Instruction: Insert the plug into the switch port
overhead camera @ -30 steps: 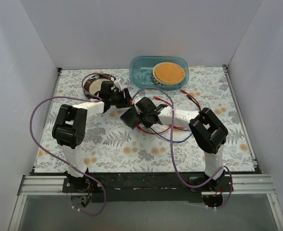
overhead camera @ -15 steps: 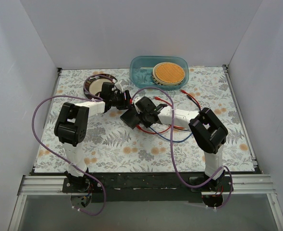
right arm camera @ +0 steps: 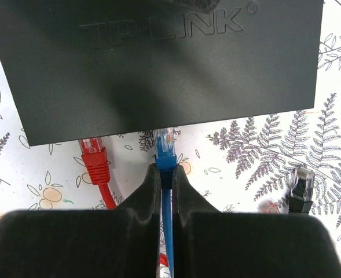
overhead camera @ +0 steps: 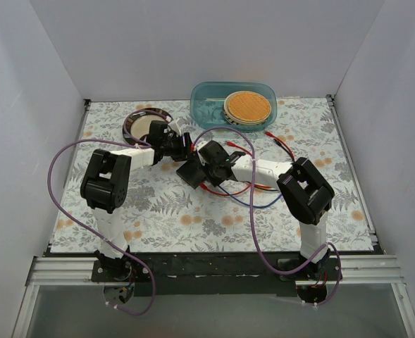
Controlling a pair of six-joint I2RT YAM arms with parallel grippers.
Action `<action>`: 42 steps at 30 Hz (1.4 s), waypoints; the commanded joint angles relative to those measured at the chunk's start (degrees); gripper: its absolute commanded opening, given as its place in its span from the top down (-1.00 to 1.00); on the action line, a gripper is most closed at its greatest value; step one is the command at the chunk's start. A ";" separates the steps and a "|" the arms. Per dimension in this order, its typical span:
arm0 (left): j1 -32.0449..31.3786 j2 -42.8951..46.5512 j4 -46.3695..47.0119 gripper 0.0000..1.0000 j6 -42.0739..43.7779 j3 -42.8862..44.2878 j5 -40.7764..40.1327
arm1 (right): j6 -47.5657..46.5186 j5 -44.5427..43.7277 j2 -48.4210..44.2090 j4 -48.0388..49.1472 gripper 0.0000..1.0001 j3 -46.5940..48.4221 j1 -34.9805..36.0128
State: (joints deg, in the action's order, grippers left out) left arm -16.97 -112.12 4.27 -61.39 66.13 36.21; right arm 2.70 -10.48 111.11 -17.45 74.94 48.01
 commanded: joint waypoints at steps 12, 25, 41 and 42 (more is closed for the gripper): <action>0.89 6.11 1.78 0.09 0.13 -4.24 -11.24 | 1.43 0.73 1.65 2.51 0.97 3.29 0.42; 1.50 4.63 4.51 -0.06 0.21 -3.82 -7.92 | 1.43 0.81 1.48 2.42 0.97 3.20 0.42; 0.71 -0.39 4.52 -0.04 0.12 -2.32 3.17 | 4.07 -1.64 2.80 2.86 0.97 4.69 0.95; 0.63 -0.30 4.43 -0.04 0.21 -2.41 3.60 | 4.59 -2.08 2.80 2.95 0.97 4.69 1.12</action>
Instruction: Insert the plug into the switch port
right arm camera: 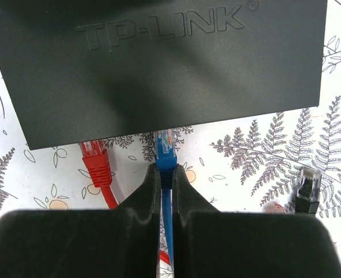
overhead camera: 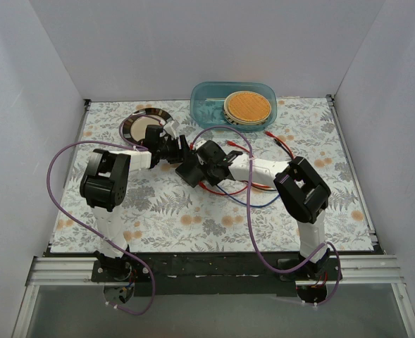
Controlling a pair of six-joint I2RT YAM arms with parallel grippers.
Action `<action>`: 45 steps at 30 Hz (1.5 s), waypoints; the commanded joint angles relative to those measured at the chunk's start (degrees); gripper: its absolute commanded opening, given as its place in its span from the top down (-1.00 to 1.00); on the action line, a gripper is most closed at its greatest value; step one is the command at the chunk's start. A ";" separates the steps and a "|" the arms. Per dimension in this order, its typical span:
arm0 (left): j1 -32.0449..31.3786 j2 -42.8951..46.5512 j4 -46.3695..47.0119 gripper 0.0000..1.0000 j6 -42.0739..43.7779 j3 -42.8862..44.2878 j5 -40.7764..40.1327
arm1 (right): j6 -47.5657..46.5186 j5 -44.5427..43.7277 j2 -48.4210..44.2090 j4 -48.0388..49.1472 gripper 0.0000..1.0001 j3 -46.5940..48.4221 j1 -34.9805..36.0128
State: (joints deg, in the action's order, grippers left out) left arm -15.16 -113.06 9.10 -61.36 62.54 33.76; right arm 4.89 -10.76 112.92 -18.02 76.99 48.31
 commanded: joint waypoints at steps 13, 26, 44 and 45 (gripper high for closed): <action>-4.09 -0.06 -2.51 -0.04 3.00 1.35 9.04 | 1.80 -9.18 2.39 2.90 0.97 5.45 2.49; -4.88 -1.20 -4.53 0.00 4.94 2.14 11.33 | 1.97 -8.22 1.51 6.41 0.97 3.34 2.57; -7.08 -2.08 -6.03 0.03 6.26 -1.28 13.53 | 1.18 -6.29 -1.65 14.24 0.97 -0.26 2.49; -7.51 -2.08 -6.03 0.03 6.26 -1.54 13.53 | 1.09 -6.20 -1.92 14.85 0.97 -0.96 2.49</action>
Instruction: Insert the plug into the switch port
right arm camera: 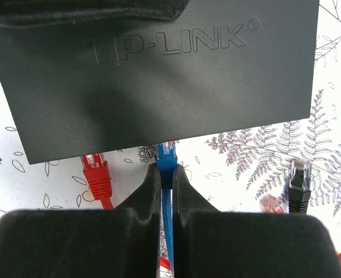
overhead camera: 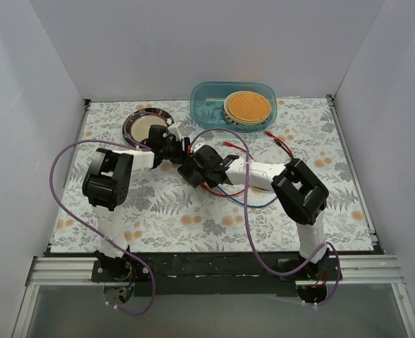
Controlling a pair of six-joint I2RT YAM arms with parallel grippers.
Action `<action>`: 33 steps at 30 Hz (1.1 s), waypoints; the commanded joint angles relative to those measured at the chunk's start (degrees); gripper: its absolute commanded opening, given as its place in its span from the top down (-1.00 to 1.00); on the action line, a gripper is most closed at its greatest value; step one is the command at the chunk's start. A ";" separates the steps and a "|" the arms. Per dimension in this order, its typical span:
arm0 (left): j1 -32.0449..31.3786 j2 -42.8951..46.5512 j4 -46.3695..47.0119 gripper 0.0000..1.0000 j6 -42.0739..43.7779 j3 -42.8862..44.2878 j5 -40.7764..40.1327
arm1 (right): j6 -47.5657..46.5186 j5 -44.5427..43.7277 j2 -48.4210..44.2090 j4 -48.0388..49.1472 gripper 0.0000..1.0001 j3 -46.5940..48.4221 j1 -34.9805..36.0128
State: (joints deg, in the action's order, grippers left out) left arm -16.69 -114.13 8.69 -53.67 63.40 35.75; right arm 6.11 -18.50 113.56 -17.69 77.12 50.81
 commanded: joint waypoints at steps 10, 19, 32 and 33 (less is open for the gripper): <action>-7.83 -0.66 -5.70 0.03 -1.70 -4.24 11.80 | -1.01 1.45 -4.75 19.89 0.97 -2.42 -0.18; -10.91 1.18 -4.47 0.03 -3.81 -7.41 11.71 | -1.27 1.80 -4.40 23.23 0.97 -1.45 -0.36; -11.53 7.60 0.54 0.03 -7.06 -15.23 11.19 | -0.31 3.12 -3.78 23.23 0.97 -0.39 -0.36; -11.53 7.95 0.63 0.03 -7.24 -15.58 10.84 | -0.22 3.38 -3.78 23.06 0.97 -0.65 -0.36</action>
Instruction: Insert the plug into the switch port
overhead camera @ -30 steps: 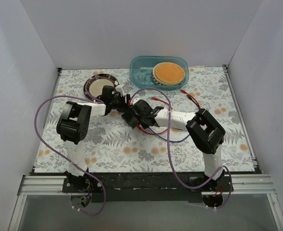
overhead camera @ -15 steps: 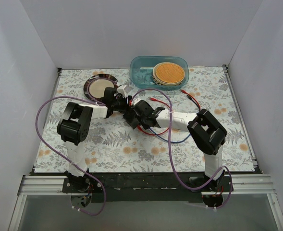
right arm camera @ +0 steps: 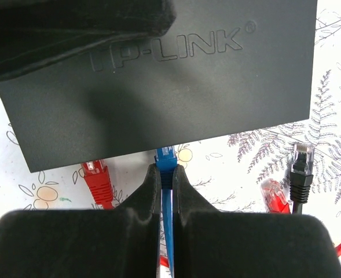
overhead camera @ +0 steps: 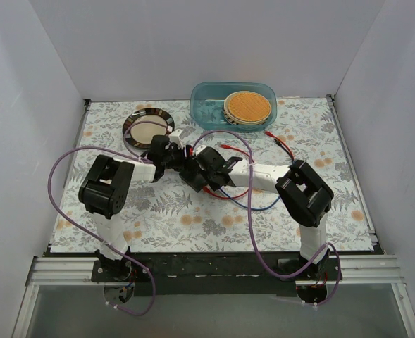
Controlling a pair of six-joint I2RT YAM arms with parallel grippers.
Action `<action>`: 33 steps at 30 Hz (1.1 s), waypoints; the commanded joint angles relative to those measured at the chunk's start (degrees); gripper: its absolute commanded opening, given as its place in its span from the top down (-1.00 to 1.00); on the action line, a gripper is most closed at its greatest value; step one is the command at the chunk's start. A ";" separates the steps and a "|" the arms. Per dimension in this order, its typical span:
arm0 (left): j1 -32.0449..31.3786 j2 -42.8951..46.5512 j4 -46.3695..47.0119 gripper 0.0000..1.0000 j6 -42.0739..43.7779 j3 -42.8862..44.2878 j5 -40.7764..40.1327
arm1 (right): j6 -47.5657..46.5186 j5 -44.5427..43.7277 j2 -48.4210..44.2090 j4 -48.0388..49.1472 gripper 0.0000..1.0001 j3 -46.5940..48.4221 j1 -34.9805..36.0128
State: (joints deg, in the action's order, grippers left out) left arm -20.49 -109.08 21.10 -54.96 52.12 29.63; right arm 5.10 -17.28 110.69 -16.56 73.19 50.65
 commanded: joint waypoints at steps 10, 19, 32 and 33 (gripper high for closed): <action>-7.46 3.52 -12.48 -0.11 -7.35 -4.83 10.29 | 0.96 3.30 -3.29 19.81 0.97 0.47 -0.21; -0.96 5.98 -20.74 -0.43 -10.96 -1.59 -7.02 | 1.05 6.90 -6.45 18.75 0.47 -6.30 -0.20; 3.88 10.45 -28.93 -0.69 -12.01 2.20 -17.15 | -0.27 6.21 -14.27 14.89 -0.57 -15.96 -0.20; 3.88 12.90 -28.75 -0.70 -12.19 1.94 -17.15 | -0.27 5.86 -16.80 14.97 -0.64 -16.75 -0.20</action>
State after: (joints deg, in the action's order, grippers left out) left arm -17.06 -101.80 -1.34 -67.13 55.64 16.91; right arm 5.30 -10.39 100.90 -3.11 58.98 50.48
